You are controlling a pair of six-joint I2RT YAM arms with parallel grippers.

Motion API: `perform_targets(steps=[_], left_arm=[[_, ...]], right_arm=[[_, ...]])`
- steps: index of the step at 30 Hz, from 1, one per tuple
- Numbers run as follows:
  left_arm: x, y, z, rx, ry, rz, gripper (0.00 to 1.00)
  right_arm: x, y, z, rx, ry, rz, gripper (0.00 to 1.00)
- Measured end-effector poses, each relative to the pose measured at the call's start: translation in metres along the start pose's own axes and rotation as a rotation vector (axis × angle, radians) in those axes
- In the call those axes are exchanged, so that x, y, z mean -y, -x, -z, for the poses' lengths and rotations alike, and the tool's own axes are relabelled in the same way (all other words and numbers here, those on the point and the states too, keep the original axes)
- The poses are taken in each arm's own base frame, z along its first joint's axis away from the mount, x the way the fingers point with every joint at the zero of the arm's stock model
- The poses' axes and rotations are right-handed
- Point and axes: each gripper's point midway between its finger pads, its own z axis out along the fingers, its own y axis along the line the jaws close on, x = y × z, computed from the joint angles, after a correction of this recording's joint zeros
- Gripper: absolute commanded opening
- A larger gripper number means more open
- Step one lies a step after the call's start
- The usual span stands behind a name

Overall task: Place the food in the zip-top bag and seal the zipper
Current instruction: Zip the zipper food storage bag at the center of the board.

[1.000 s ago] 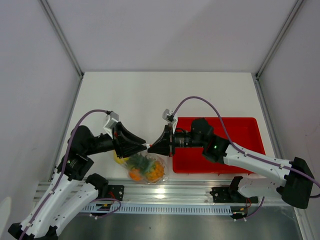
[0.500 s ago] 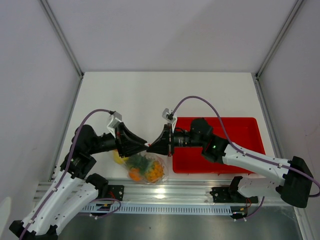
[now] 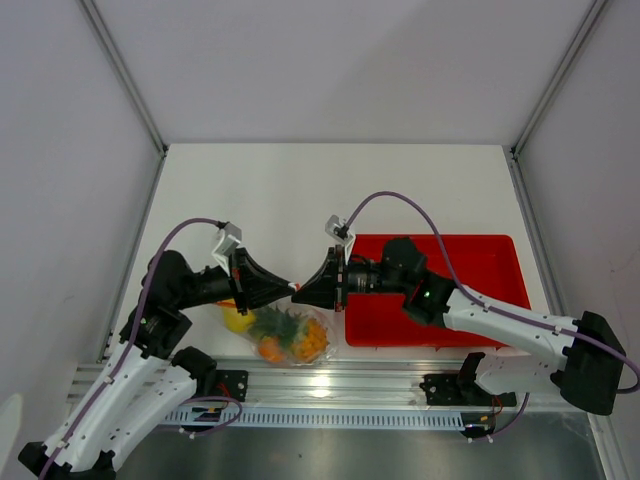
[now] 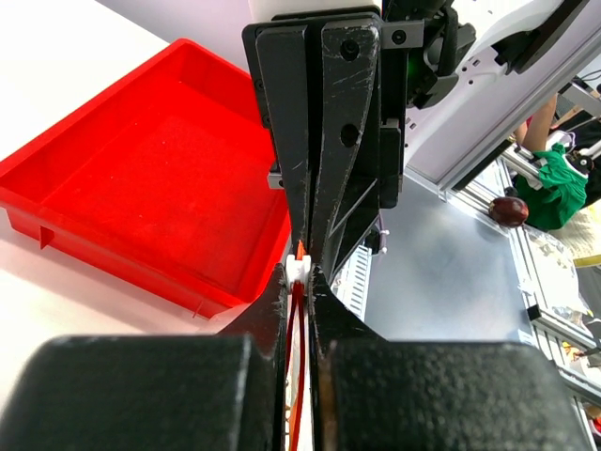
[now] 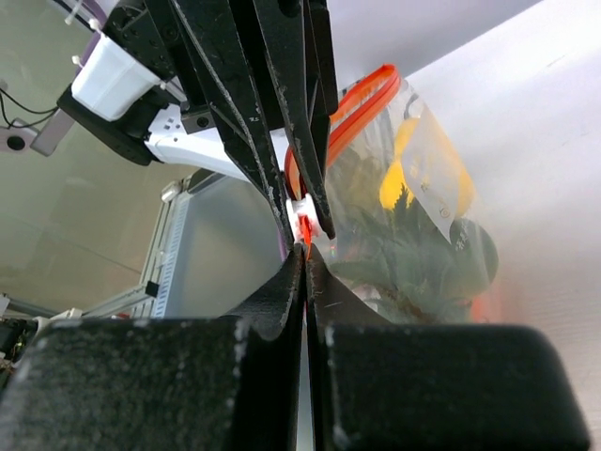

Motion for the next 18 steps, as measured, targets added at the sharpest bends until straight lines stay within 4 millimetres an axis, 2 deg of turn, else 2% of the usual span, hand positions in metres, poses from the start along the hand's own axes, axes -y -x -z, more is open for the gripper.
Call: perform_targets(steps=[9,18], left_arm=[[-0.004,-0.004,0.0,-0.008,0.014,0.013,0.01],[-0.008,-0.014,0.004,-0.033,0.056,0.055,0.01]], right_arm=[[0.009,-0.001,0.002,0.073,-0.017,-0.017,0.0],[0.021,0.006,0.015,0.183,-0.061,-0.069,0.0]])
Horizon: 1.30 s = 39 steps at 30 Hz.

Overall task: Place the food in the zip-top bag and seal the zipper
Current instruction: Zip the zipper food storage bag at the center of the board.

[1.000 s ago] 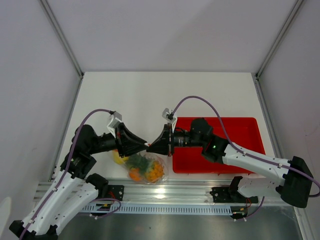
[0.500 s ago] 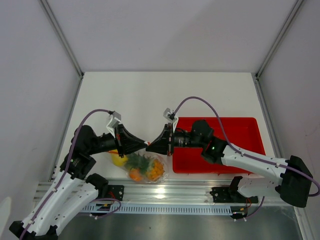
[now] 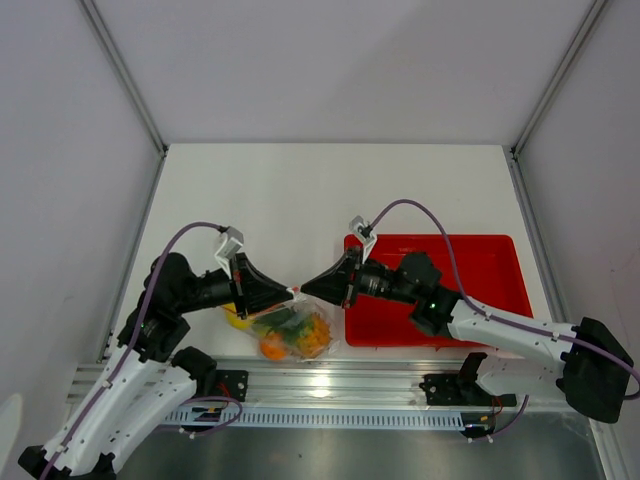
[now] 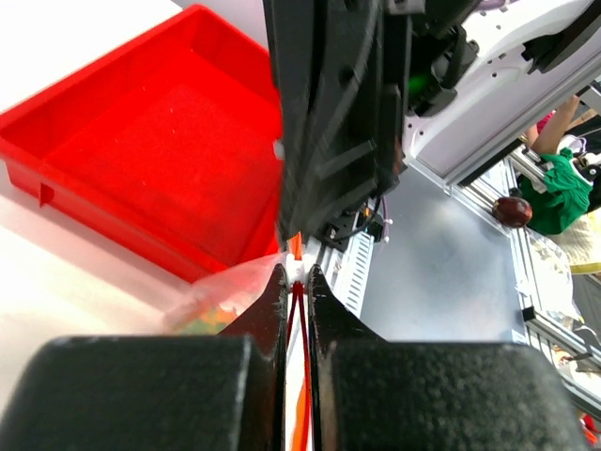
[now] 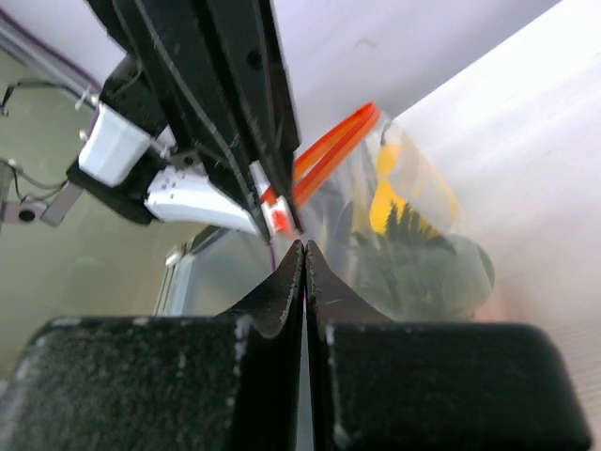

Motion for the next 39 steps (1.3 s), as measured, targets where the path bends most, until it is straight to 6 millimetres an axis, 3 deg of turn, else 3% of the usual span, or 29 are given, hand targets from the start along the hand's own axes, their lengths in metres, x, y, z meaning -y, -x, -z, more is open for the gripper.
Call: perform_targets(steps=[5,8,9,10,13,20,35,38,39], left_arm=[[0.005,-0.007,0.008,-0.01,0.008,0.006,0.0],[0.005,-0.01,0.009,-0.019,0.013,0.016,0.01],[0.004,-0.011,0.009,-0.022,0.015,0.021,0.01],[0.004,-0.012,0.009,-0.025,0.016,0.023,0.01],[0.004,-0.013,0.01,-0.029,0.018,0.028,0.01],[0.002,-0.014,0.008,-0.037,0.021,0.037,0.01],[0.003,-0.011,0.006,-0.039,0.009,0.036,0.0],[0.003,-0.011,0.006,-0.04,0.009,0.037,0.01],[0.003,-0.011,0.006,-0.04,0.009,0.037,0.01]], right_arm=[[0.007,0.013,0.003,0.046,-0.012,-0.005,0.0],[0.003,0.009,0.0,0.016,0.011,0.007,0.0],[0.002,0.008,-0.001,0.0,0.02,0.016,0.03],[0.001,0.005,-0.002,-0.023,0.025,0.023,0.16],[-0.004,0.003,-0.004,-0.072,0.043,0.058,0.32],[-0.01,-0.006,-0.001,-0.158,0.081,0.12,0.4],[-0.014,-0.028,-0.014,-0.312,0.181,0.088,0.19],[-0.016,-0.03,-0.016,-0.331,0.201,0.083,0.12],[-0.017,-0.031,-0.016,-0.339,0.21,0.081,0.03]])
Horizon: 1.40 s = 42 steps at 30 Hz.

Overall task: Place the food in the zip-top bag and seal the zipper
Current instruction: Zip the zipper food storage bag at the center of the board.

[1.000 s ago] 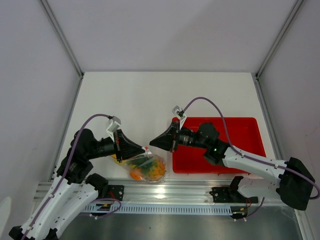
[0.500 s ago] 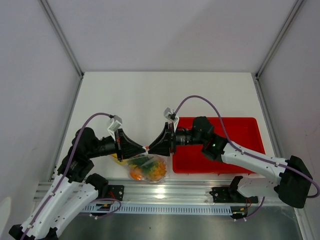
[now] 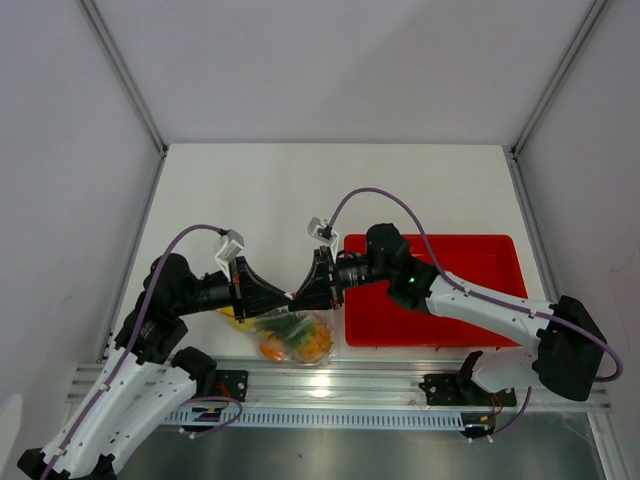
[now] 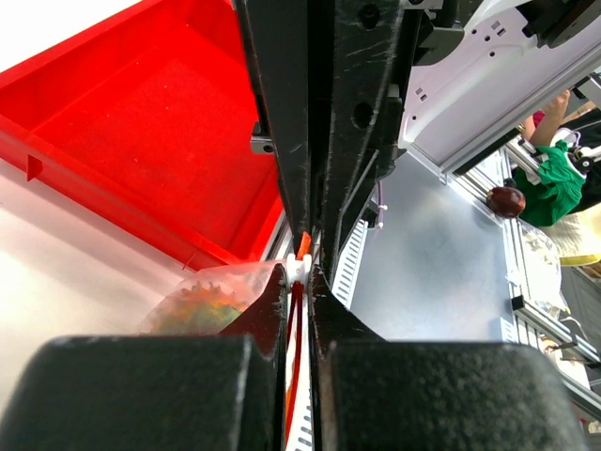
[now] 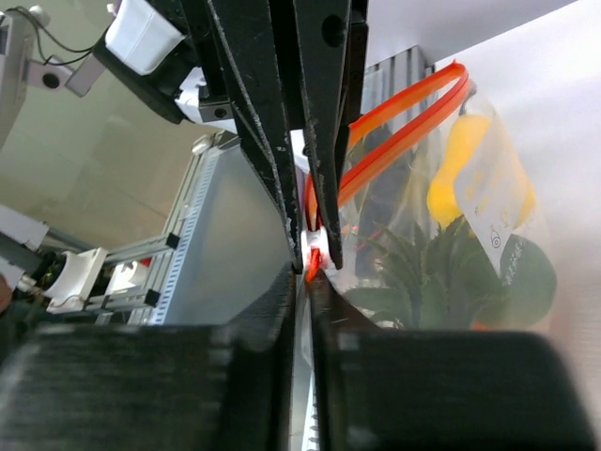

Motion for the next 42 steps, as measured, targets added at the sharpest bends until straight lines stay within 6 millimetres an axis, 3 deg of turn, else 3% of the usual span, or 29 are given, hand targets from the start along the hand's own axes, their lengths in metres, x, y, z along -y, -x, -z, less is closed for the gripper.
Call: perform_targets(steps=[14,26,37,42], left_arm=[[0.003,-0.001,0.001,-0.01,-0.008,0.004,0.01],[-0.004,0.001,0.0,-0.017,0.032,0.026,0.01],[-0.008,0.008,0.001,0.008,0.071,0.005,0.01],[-0.008,0.001,0.005,-0.016,0.087,0.021,0.0]], right_arm=[[-0.005,-0.006,0.0,-0.078,0.049,0.024,0.0],[0.016,-0.006,-0.005,-0.076,-0.113,0.044,0.0],[0.021,0.024,0.013,0.112,-0.268,0.022,0.0],[0.017,0.039,0.019,0.187,-0.28,0.031,0.0]])
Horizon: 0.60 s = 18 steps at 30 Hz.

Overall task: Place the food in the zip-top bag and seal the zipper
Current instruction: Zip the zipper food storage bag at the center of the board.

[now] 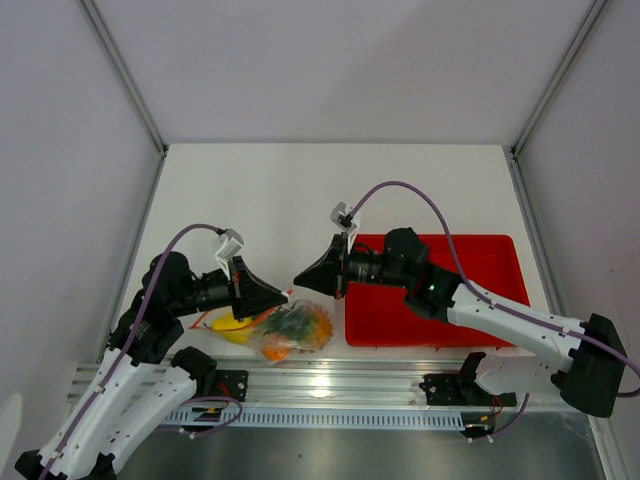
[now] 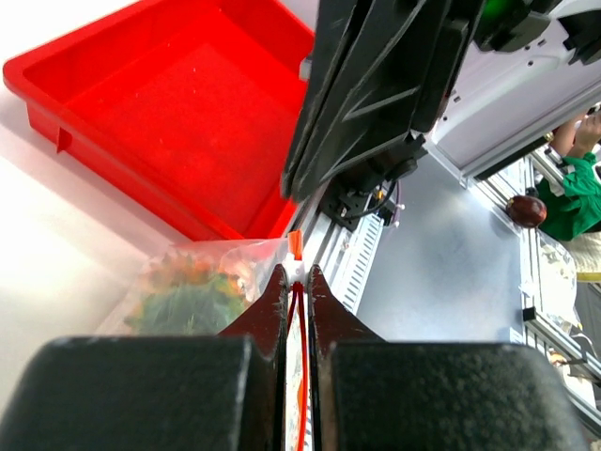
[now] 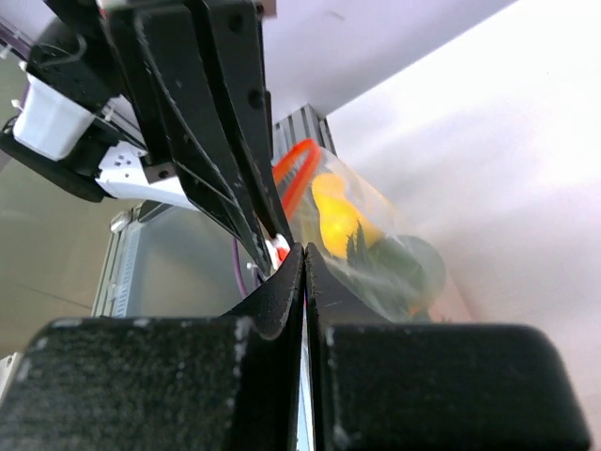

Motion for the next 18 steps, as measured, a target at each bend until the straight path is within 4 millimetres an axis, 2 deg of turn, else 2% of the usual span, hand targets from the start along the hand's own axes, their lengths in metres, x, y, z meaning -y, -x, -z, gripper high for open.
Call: perform_targets(steps=[3,6,7,8,13,18], left_arm=[[0.0,-0.004,0.002,-0.014,0.006,0.007,0.0],[0.0,-0.006,0.003,-0.021,0.009,0.015,0.01],[0.0,-0.006,0.003,-0.022,0.01,0.016,0.01],[0.001,-0.005,0.003,-0.021,0.009,0.015,0.01],[0.006,0.001,0.006,-0.011,0.003,0.003,0.01],[0.01,0.002,0.006,-0.015,-0.013,0.001,0.01]], right_arm=[[-0.004,0.002,0.001,-0.004,0.02,0.018,0.0],[-0.003,-0.004,-0.001,-0.061,0.032,0.057,0.27],[-0.003,-0.007,-0.002,-0.084,0.038,0.07,0.41],[-0.002,-0.011,-0.002,-0.107,0.043,0.079,0.45],[-0.003,-0.031,0.004,-0.236,0.088,0.151,0.41],[-0.018,-0.022,0.001,-0.324,0.176,0.216,0.31]])
